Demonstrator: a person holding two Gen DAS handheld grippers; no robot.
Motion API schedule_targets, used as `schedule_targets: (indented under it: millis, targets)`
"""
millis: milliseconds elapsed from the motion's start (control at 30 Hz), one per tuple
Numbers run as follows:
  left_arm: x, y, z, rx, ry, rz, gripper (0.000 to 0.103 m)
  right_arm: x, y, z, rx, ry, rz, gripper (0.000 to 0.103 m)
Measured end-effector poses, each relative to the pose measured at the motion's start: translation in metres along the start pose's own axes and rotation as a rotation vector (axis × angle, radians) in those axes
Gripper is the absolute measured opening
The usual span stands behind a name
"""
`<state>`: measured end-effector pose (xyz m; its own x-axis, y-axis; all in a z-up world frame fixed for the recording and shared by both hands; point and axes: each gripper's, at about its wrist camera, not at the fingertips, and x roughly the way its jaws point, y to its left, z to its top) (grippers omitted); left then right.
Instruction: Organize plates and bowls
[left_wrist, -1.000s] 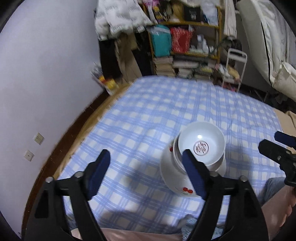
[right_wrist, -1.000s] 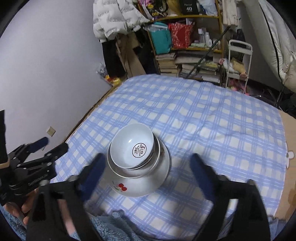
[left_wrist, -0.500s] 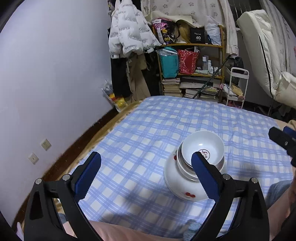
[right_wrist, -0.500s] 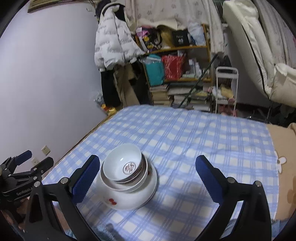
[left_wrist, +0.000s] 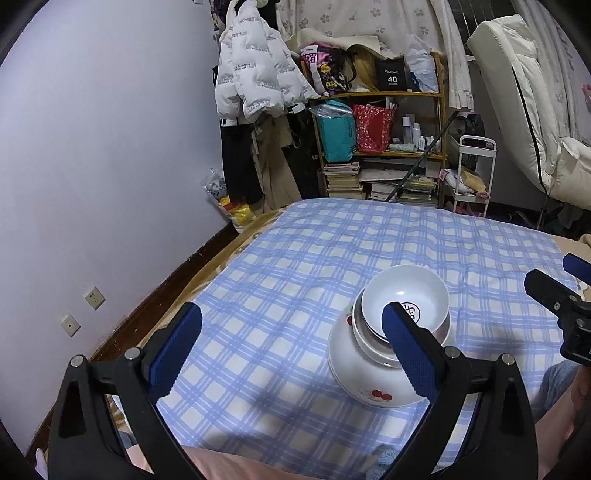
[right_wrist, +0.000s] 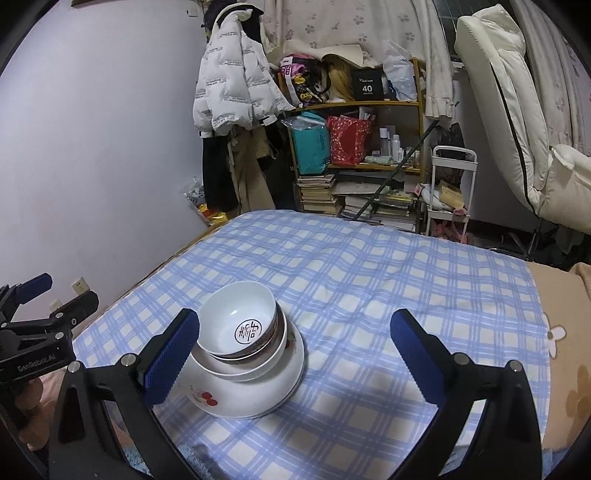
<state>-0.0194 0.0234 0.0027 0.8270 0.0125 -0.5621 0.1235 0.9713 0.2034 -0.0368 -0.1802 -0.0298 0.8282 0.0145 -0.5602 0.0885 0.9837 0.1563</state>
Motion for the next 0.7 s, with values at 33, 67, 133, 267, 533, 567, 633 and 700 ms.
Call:
schedule_targets:
  millis: [33, 67, 133, 267, 533, 567, 633, 700]
  targets:
    - [-0.0002, -0.0001, 0.0001, 0.003, -0.004, 0.003, 0.097, 0.0, 0.0002, -0.0006, -0.001, -0.005, -0.004, 0.103]
    - [-0.0002, -0.0002, 0.0002, 0.005, -0.007, 0.005, 0.097, 0.0003, 0.0006, -0.0009, -0.002, -0.007, -0.008, 0.103]
    - [-0.0001, -0.0003, 0.0004, 0.006, -0.009, 0.005, 0.097, 0.0006, 0.0014, -0.0006, -0.002, -0.007, -0.01, 0.103]
    - [-0.0001, -0.0003, 0.0002, 0.007, -0.007, 0.005, 0.097, 0.0002, 0.0014, -0.0004, -0.01, -0.02, -0.019, 0.103]
    - [0.0009, -0.0018, -0.0008, 0.011, -0.005, 0.007, 0.097, -0.0008, -0.0022, -0.0003, 0.001, -0.026, -0.036, 0.103]
    - [0.0009, -0.0022, -0.0007, 0.012, -0.006, 0.007, 0.097, -0.0009, -0.0028, -0.0002, 0.001, -0.026, -0.037, 0.103]
    - [0.0006, -0.0027, -0.001, 0.017, -0.012, 0.007, 0.097, -0.0018, -0.0035, 0.0, 0.0, -0.026, -0.042, 0.103]
    - [-0.0004, -0.0033, -0.0009, 0.023, -0.022, 0.011, 0.097, -0.0019, -0.004, -0.0001, 0.002, -0.025, -0.043, 0.103]
